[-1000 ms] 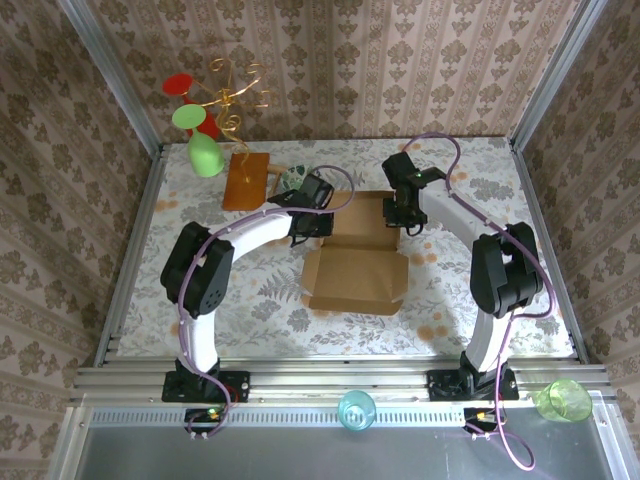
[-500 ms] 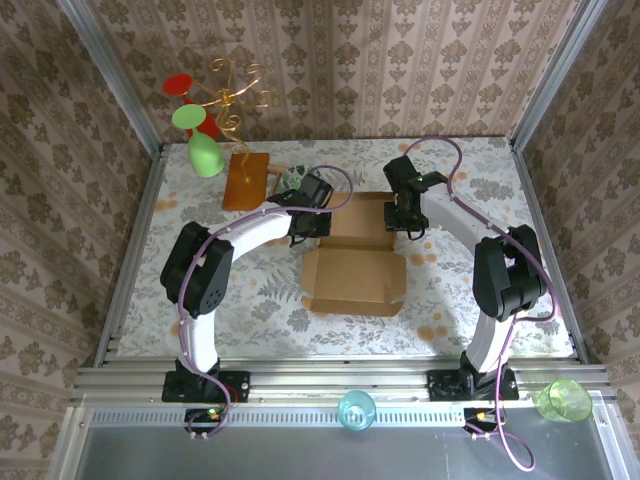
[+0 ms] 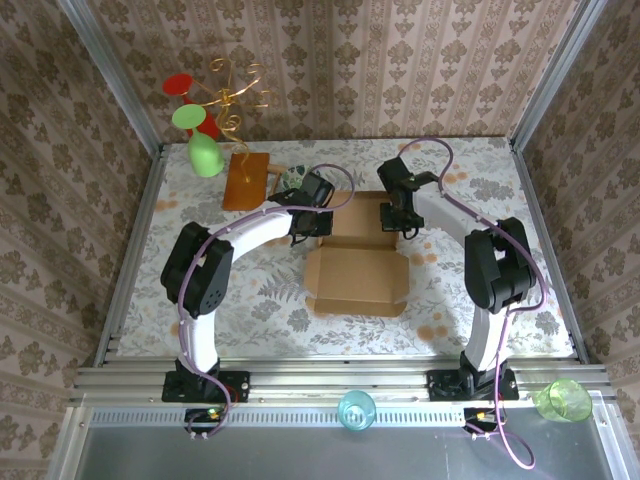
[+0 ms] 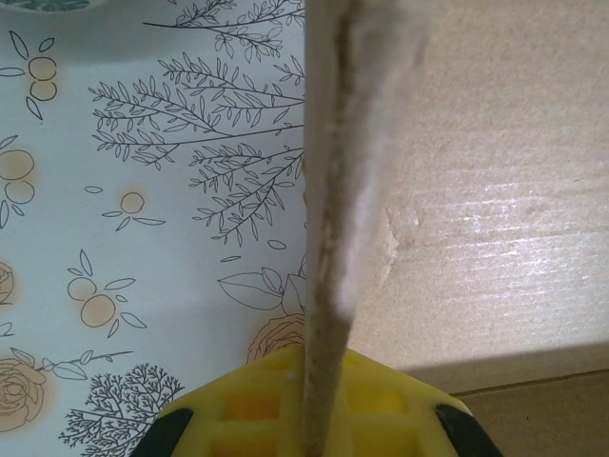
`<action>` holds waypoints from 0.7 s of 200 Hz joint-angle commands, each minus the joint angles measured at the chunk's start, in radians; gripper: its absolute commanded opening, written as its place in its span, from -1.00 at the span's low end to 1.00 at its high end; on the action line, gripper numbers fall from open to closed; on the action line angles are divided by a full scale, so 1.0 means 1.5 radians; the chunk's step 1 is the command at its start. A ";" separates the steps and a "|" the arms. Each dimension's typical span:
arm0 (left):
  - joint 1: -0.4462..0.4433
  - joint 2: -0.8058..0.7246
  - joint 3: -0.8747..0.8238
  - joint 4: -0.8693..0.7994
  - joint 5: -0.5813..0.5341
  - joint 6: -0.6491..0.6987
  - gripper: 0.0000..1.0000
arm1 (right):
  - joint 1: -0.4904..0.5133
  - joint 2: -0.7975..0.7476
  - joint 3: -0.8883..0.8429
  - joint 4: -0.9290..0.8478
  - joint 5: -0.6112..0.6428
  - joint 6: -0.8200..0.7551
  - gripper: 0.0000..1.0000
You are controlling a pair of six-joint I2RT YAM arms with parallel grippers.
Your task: Fold the paper box
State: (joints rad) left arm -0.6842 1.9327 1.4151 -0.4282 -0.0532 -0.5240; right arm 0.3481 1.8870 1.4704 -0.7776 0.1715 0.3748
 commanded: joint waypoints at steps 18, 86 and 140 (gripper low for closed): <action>0.001 -0.011 0.025 -0.017 -0.007 0.002 -1.00 | 0.030 0.027 0.053 -0.056 0.148 -0.013 -1.00; 0.000 -0.008 0.041 -0.024 -0.004 0.002 -1.00 | 0.044 0.051 0.066 -0.094 0.225 0.024 -1.00; -0.003 -0.011 0.040 -0.031 -0.002 0.003 -1.00 | 0.037 0.021 0.058 -0.066 0.181 0.026 -0.88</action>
State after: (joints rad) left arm -0.6888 1.9331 1.4471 -0.4385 -0.0490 -0.5243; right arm 0.4175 1.9461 1.5524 -0.8440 0.4114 0.4122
